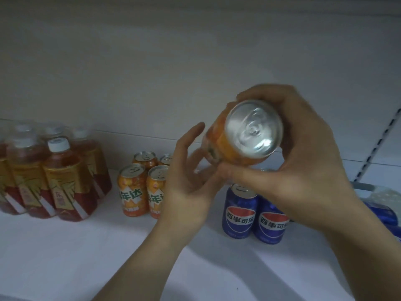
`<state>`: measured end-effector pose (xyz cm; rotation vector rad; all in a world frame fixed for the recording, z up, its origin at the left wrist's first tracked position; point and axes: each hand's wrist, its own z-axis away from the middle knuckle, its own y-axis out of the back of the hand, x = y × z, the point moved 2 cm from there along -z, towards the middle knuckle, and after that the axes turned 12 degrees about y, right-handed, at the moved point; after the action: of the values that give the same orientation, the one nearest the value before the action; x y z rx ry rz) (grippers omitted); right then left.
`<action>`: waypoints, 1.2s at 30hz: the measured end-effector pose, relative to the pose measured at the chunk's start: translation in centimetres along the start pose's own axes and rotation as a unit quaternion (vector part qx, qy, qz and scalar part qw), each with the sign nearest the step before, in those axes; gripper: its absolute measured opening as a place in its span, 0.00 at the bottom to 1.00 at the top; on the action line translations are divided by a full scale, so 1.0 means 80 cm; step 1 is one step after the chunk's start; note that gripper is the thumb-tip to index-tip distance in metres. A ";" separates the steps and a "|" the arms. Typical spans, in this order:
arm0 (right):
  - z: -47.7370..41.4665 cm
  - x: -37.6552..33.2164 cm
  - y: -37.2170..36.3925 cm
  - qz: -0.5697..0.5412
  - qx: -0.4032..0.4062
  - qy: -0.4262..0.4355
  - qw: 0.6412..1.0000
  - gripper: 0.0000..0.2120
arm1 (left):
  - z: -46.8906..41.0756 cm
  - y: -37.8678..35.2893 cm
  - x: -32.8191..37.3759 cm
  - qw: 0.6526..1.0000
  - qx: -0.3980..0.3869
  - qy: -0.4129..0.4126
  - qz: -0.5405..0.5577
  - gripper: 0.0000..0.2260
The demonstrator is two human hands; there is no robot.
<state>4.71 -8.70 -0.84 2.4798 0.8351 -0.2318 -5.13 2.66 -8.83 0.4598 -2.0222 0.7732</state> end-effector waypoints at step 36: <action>-0.066 0.043 0.016 -0.003 -0.136 -0.165 0.977 0.17 | 0.015 0.031 0.014 0.975 0.157 -0.040 -0.149 0.30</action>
<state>8.24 -5.05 3.11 2.1076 0.6821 -0.4834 -7.90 3.61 -9.23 0.9666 -1.8494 0.8999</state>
